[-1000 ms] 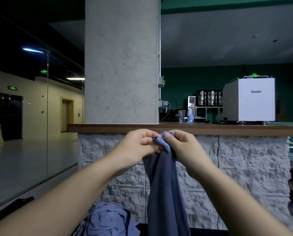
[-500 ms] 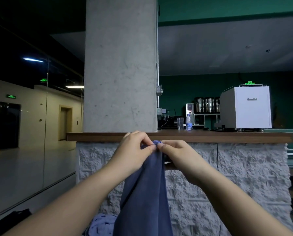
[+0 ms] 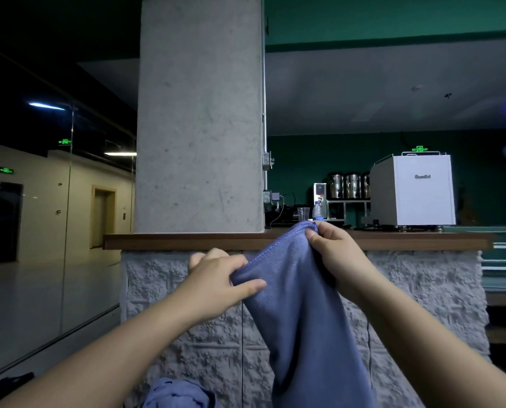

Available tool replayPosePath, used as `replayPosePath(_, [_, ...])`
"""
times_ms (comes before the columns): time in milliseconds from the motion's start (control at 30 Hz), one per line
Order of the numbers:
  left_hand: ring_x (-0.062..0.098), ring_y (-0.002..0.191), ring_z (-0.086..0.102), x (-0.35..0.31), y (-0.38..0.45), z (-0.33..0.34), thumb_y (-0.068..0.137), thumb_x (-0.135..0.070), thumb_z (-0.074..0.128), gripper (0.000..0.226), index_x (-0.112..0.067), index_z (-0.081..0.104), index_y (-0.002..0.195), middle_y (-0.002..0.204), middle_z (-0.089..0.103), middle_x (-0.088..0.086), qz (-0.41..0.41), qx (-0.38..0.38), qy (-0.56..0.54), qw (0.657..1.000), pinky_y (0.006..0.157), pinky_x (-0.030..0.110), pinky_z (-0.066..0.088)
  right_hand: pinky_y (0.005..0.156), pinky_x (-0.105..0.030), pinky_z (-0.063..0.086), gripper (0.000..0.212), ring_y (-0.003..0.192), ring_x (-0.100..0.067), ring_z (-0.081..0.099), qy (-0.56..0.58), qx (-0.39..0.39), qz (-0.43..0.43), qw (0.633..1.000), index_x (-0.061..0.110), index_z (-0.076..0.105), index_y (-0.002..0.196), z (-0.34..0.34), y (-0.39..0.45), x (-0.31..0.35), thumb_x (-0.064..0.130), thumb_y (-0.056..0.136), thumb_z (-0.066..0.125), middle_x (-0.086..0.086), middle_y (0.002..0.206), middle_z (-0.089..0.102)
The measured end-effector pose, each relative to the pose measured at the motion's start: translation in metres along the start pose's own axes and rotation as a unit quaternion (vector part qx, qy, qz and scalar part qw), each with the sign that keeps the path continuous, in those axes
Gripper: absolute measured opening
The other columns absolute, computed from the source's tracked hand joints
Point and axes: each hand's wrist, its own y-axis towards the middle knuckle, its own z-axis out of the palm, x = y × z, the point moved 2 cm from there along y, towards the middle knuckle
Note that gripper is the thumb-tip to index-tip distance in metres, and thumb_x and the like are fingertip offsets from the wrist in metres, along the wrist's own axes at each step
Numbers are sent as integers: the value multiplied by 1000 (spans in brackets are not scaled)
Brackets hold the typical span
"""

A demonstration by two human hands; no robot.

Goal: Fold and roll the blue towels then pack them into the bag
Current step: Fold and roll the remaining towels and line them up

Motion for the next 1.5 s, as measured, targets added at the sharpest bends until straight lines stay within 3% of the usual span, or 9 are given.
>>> replayPosePath(167, [12, 87, 51, 10, 8, -12, 87, -54, 31, 39, -29, 59, 78, 75, 55, -14, 142, -76, 35, 986, 84, 36, 36, 71, -27, 37, 22, 76, -11, 50, -113, -27, 22, 993, 10, 62, 83, -18, 8, -12, 14, 98, 46, 1, 78, 61])
replayPosePath(300, [-2, 75, 48, 8, 10, -15, 88, -42, 47, 30, -23, 70, 93, 78, 49, -13, 152, -90, -111, 978, 70, 10, 34, 65, -27, 30, 25, 71, -11, 41, -140, -35, 42, 989, 11, 53, 76, -17, 9, -23, 14, 99, 43, 2, 72, 49])
replayPosePath(467, [-5, 75, 49, 11, 9, -6, 81, -27, 58, 26, -20, 72, 102, 79, 48, -12, 99, -124, -166, 973, 68, 6, 33, 59, -29, 23, 30, 63, -11, 30, -164, -48, 51, 984, 16, 37, 70, -8, 7, -40, 16, 100, 39, 4, 67, 35])
replayPosePath(633, [-3, 84, 48, 29, 2, 19, 81, -11, 71, 21, -20, 70, 100, 87, 45, -10, 42, -95, -162, 981, 75, 4, 33, 70, -31, 31, 20, 73, -16, 37, -173, -9, 108, 979, 12, 47, 81, -1, 4, -82, 21, 98, 42, -4, 77, 42])
replayPosePath(800, [6, 87, 53, 49, -13, 60, 79, -21, 73, 39, -36, 53, 108, 92, 52, -9, -84, 48, -181, 979, 80, 22, 41, 71, -31, 37, 20, 74, -19, 42, -145, 26, 173, 974, 12, 49, 81, -2, -10, -131, 20, 98, 44, -5, 77, 44])
replayPosePath(933, [1, 73, 57, 62, -28, 106, 76, -25, 77, 13, -26, 65, 82, 81, 64, -11, -134, 163, -209, 955, 67, 21, 43, 67, -30, 36, 19, 69, -18, 39, -149, 47, 223, 962, 10, 47, 82, -8, -30, -182, 18, 99, 45, -6, 73, 41])
replayPosePath(1133, [8, 64, 51, 82, -71, 216, 75, -22, 78, 14, -20, 64, 72, 75, 66, 6, -178, 268, -236, 917, 62, 25, 40, 59, -25, 36, 23, 60, -12, 43, -222, 54, 322, 919, 11, 53, 73, -15, -72, -283, 17, 95, 51, 0, 63, 47])
replayPosePath(1333, [11, 66, 53, 100, -89, 295, 79, -27, 72, 7, -29, 67, 76, 67, 51, -9, -243, 179, -185, 935, 58, 17, 38, 60, -15, 39, 11, 82, -13, 61, -268, -14, 307, 913, 17, 65, 92, -16, -86, -345, 20, 94, 55, 0, 85, 67])
replayPosePath(1500, [21, 59, 64, 111, -89, 343, 83, -20, 68, 21, -25, 57, 65, 53, 62, -4, -367, 113, -269, 883, 64, 37, 56, 81, -42, 55, 19, 80, -19, 67, -206, -42, 317, 925, 22, 64, 79, -12, -74, -391, 17, 94, 54, 2, 77, 69])
